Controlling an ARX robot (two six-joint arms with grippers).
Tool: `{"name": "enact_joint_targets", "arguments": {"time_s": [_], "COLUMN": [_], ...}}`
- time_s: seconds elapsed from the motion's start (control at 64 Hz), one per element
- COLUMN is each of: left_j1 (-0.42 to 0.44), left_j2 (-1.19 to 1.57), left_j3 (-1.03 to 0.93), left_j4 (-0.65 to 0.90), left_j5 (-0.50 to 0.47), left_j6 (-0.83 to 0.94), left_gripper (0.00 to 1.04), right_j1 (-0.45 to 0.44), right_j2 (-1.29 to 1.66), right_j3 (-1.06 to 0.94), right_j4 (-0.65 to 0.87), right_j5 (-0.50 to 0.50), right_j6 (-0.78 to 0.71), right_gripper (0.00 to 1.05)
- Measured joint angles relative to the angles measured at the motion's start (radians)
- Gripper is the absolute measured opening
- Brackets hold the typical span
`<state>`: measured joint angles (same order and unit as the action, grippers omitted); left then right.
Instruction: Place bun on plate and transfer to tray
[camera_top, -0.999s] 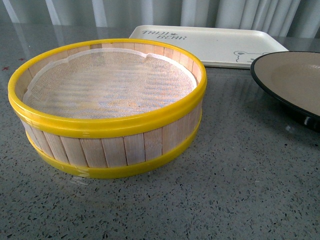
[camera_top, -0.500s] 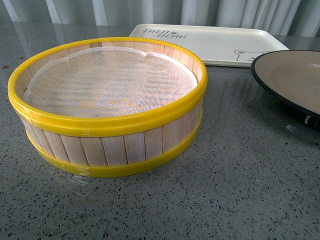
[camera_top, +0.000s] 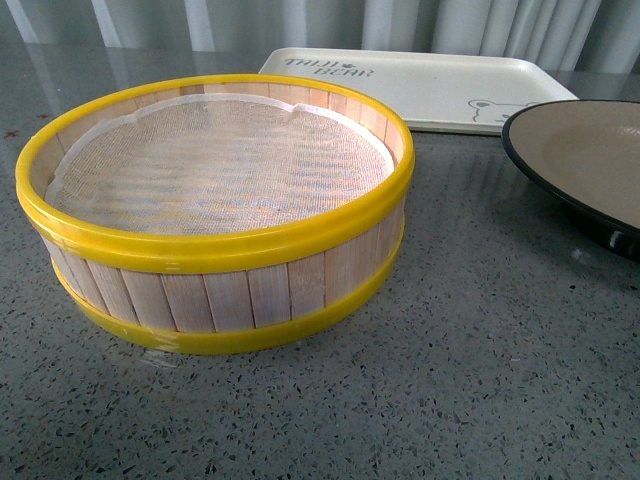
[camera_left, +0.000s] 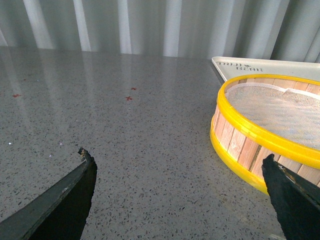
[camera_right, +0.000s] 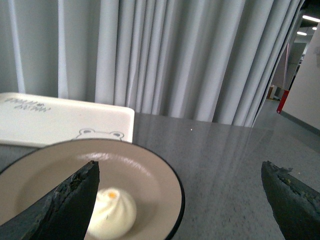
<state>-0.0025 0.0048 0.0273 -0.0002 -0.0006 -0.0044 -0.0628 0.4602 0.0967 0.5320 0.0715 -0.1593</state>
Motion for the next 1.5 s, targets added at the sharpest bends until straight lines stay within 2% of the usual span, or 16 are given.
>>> {"name": "enact_joint_targets", "arguments": {"time_s": [0.109,0.219,0.328,0.484,0.671,0.796,0.968,1.265,1.405,1.499], "left_j1": [0.000,0.000,0.000,0.000,0.000,0.000,0.000,0.000,0.000,0.000], "left_j2": [0.000,0.000,0.000,-0.001,-0.001,-0.001,-0.001,-0.001,-0.001,-0.001], "left_j3": [0.000,0.000,0.000,0.000,0.000,0.000,0.000,0.000,0.000,0.000], "left_j4": [0.000,0.000,0.000,0.000,0.000,0.000,0.000,0.000,0.000,0.000], "left_j5": [0.000,0.000,0.000,0.000,0.000,0.000,0.000,0.000,0.000,0.000], "left_j6": [0.000,0.000,0.000,0.000,0.000,0.000,0.000,0.000,0.000,0.000], "left_gripper": [0.98,0.98,0.98,0.98,0.98,0.98,0.98,0.98,0.98,0.98], "right_j1": [-0.154,-0.320,-0.441,-0.502,-0.587,-0.594,-0.552,-0.456,-0.377,-0.336], "right_j2": [0.220,0.397,0.504,0.552,0.692,0.773,0.861,0.969,0.993,1.016], "right_j3": [0.117,0.217,0.261,0.261,0.266,0.290,0.335,0.400,0.419,0.436], "right_j4": [0.034,-0.058,-0.123,-0.129,-0.099,-0.079,-0.030,0.028,0.034,0.044], "right_j5": [-0.134,-0.296,-0.433,-0.520,-0.631,-0.685,-0.724,-0.723,-0.698,-0.683], "right_j6": [0.163,0.410,0.683,0.926,1.043,1.108,1.193,1.339,1.387,1.395], "right_gripper": [0.96,0.96,0.96,0.96,0.96,0.96,0.96,0.96,0.96,0.80]}}
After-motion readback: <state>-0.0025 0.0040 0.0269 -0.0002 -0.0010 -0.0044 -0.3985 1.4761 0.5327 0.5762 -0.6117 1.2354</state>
